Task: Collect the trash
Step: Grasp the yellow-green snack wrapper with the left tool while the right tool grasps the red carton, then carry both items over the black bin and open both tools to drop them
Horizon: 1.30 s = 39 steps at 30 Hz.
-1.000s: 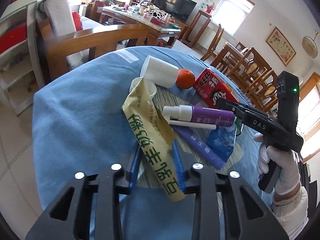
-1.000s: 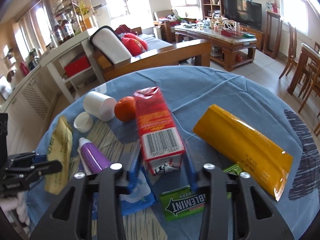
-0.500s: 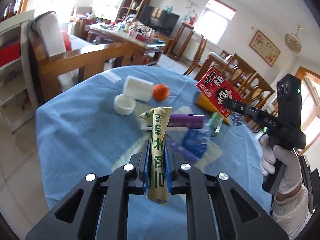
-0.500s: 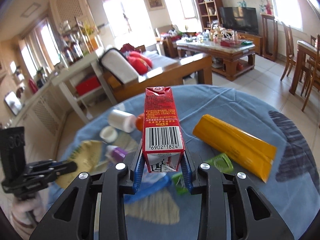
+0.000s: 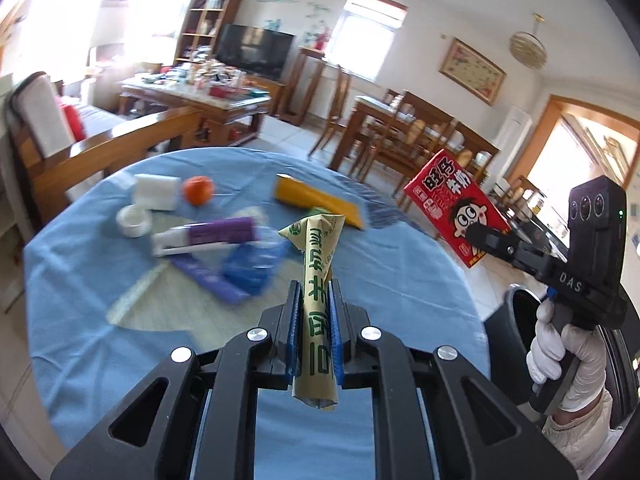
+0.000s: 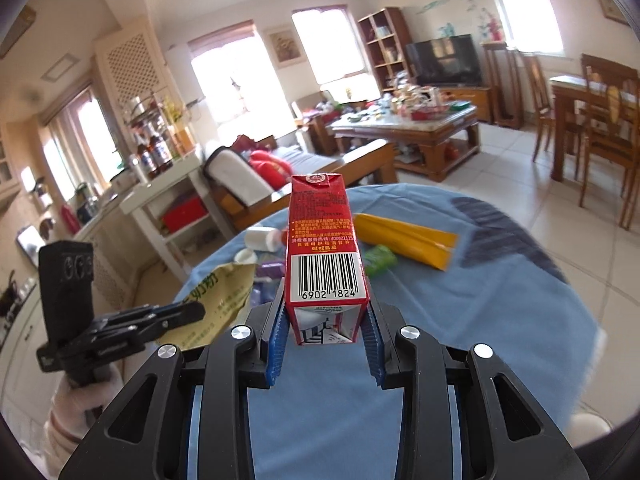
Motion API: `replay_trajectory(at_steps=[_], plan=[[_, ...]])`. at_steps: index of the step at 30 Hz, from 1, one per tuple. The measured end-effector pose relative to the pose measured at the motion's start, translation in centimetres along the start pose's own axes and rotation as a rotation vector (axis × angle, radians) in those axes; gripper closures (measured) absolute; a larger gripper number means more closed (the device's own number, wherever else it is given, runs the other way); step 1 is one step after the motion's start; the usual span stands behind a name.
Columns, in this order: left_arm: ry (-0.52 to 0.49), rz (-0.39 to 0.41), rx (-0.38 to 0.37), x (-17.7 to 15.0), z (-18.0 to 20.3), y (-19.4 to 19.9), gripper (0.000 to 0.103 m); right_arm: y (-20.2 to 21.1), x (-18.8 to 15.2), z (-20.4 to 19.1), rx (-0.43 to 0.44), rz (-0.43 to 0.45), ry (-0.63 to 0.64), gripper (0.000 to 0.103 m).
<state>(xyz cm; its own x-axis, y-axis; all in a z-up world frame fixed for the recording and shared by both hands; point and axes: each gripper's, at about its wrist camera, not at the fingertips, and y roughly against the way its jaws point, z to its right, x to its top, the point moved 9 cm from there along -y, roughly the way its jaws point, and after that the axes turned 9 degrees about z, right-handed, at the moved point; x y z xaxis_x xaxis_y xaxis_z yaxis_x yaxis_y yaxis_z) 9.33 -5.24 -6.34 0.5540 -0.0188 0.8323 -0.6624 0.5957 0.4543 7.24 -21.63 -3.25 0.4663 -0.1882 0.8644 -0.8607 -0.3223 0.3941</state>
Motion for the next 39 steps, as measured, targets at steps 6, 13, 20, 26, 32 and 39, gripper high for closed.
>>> replay_trajectory(at_steps=[6,13,20,26,32,39], plan=[[-0.068,-0.023,-0.086,-0.9,6.4,-1.6,0.089,6.1,-1.1,3.9,-0.072,0.031,-0.025,0.070],[-0.148,-0.062,-0.191,-2.8,13.7,-4.3,0.089,12.7,-2.5,9.1,-0.158,0.065,-0.071,0.070],[-0.199,-0.105,-0.274,-4.7,19.2,-6.5,0.089,17.8,-4.7,14.2,-0.237,0.084,-0.136,0.070],[-0.235,-0.157,-0.373,-6.9,24.2,-8.3,0.088,21.6,-7.3,18.2,-0.323,0.090,-0.190,0.070],[-0.276,-0.208,-0.472,-9.6,29.5,-10.0,0.088,26.1,-10.6,23.2,-0.430,0.093,-0.250,0.070],[-0.349,-0.265,-0.579,-13.0,35.9,-11.2,0.088,30.3,-14.7,27.1,-0.515,0.085,-0.316,0.070]])
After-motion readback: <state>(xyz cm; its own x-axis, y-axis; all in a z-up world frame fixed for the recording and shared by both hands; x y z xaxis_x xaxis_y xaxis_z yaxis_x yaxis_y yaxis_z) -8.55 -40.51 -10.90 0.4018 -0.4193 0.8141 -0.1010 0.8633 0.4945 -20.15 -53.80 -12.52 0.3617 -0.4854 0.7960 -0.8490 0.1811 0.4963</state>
